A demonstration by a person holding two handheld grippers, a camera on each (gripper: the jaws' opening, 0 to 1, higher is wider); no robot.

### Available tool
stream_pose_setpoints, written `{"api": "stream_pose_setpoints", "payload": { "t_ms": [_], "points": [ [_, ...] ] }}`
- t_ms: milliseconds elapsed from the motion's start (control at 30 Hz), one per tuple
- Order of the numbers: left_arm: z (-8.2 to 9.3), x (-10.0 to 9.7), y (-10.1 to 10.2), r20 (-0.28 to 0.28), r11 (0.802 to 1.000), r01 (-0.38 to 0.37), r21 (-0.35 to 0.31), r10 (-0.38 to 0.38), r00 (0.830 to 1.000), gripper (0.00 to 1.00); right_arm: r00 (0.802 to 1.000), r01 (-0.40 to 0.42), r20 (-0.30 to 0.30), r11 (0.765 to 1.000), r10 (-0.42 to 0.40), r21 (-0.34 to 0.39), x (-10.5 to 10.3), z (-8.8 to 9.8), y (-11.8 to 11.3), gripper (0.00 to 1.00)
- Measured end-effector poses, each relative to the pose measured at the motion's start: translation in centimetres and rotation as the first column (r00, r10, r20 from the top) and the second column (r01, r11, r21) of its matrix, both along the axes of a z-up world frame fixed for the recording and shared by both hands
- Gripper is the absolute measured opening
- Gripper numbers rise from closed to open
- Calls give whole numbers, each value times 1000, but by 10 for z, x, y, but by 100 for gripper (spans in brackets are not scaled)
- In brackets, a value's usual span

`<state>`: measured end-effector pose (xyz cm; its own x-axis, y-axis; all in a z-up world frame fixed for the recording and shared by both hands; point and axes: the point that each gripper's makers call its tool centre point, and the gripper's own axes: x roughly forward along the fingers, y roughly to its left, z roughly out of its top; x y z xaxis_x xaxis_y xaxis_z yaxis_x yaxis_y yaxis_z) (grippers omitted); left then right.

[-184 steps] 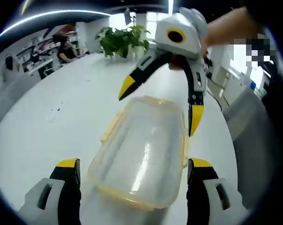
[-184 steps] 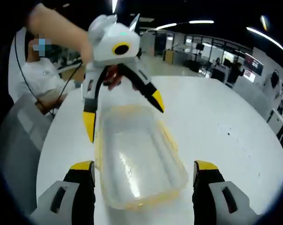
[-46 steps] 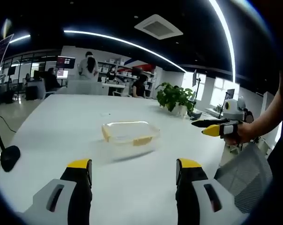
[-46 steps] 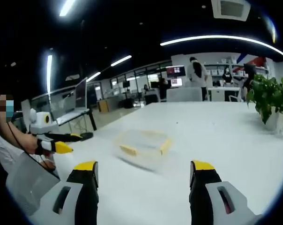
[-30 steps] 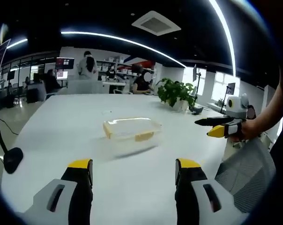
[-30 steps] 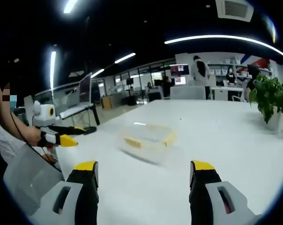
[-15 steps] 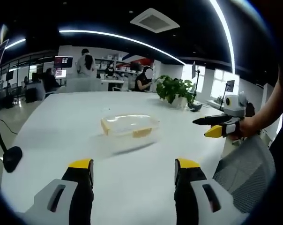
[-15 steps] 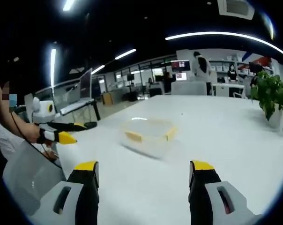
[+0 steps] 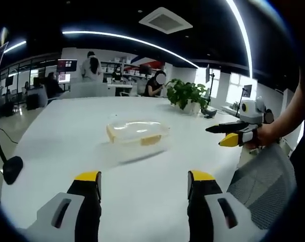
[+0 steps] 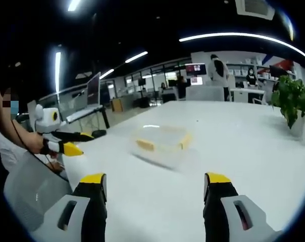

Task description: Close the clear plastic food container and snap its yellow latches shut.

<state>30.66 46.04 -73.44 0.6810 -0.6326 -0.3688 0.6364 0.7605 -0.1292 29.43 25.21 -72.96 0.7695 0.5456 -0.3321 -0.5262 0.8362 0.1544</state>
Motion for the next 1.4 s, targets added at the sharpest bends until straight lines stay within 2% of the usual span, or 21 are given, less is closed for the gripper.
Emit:
{"api": "stream_pose_setpoints", "payload": {
  "t_ms": [800, 1400],
  "points": [
    [-2, -1, 5, -12, 1000, -24, 5, 24, 1000, 66, 1000, -11, -22, 1000, 11, 22, -2, -1, 1, 77],
    [-1, -2, 6, -9, 1000, -29, 2, 29, 1000, 66, 999, -17, -28, 1000, 18, 13, -5, -3, 3, 77]
  ]
}}
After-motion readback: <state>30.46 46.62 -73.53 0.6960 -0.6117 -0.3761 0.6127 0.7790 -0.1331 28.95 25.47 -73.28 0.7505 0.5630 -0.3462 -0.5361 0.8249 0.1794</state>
